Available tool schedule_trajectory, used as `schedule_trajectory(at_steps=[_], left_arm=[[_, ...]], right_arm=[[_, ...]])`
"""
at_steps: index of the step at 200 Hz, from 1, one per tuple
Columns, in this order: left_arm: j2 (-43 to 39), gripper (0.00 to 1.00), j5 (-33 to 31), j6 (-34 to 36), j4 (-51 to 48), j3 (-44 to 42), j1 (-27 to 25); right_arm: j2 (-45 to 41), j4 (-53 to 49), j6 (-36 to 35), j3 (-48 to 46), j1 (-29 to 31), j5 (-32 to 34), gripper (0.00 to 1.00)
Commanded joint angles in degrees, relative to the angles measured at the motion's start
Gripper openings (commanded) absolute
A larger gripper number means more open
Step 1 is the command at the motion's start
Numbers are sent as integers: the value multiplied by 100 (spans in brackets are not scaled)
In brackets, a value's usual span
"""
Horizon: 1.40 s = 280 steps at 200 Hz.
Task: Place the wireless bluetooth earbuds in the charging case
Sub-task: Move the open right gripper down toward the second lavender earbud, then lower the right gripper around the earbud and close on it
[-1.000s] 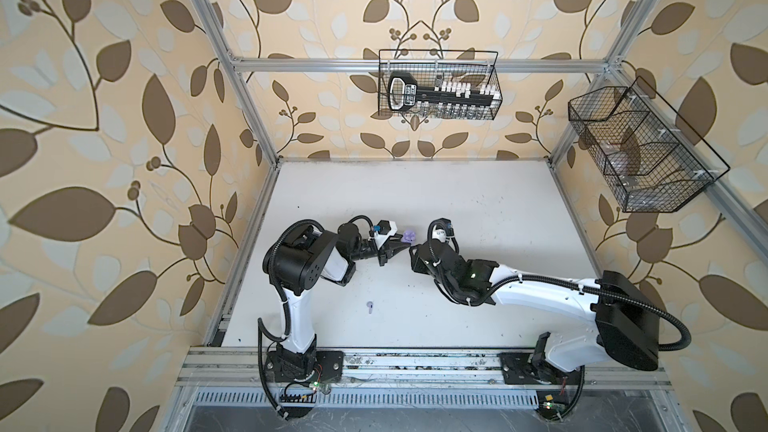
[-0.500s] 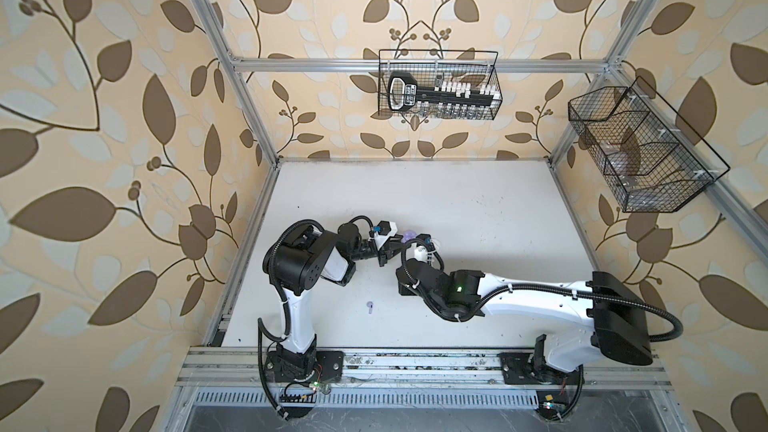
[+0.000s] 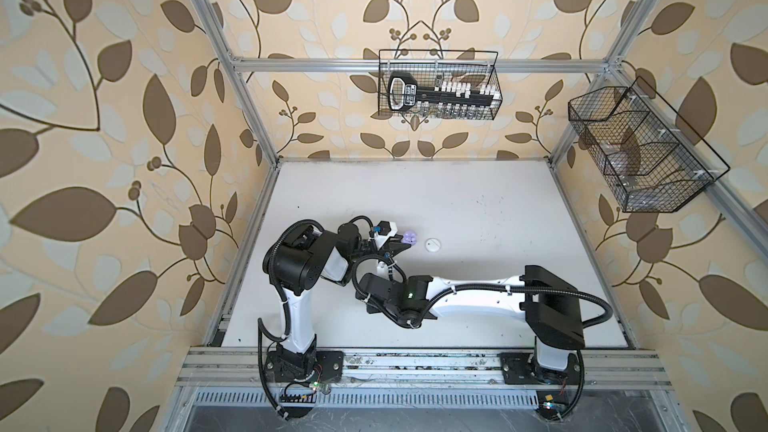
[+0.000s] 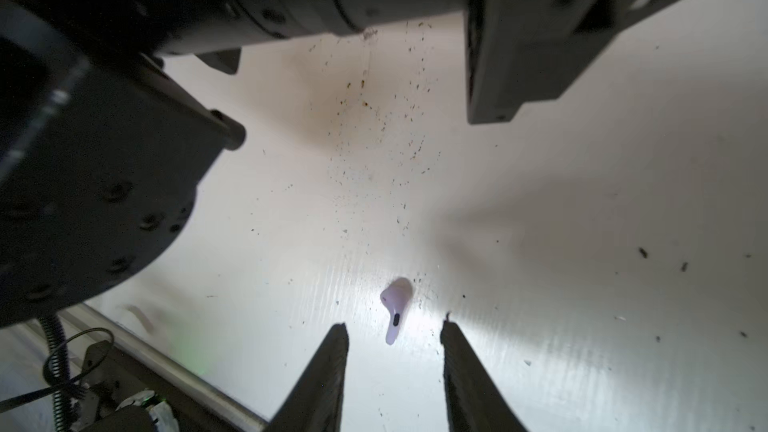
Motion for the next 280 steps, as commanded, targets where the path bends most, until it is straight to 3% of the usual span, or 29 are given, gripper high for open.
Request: schedule_trajectory(at_steps=[1,66,280], left_arm=[[-54,8,180,103,367,-67,59],[-54,8,186,109,371,-60,59],[-54,9,197,108,371,-64,59]], right_arm=[[303,-261,158,305,77,-232,37],[940,-547,177,827,154,-439,33],[1664,-1308,-347,1590,80,-281,32]])
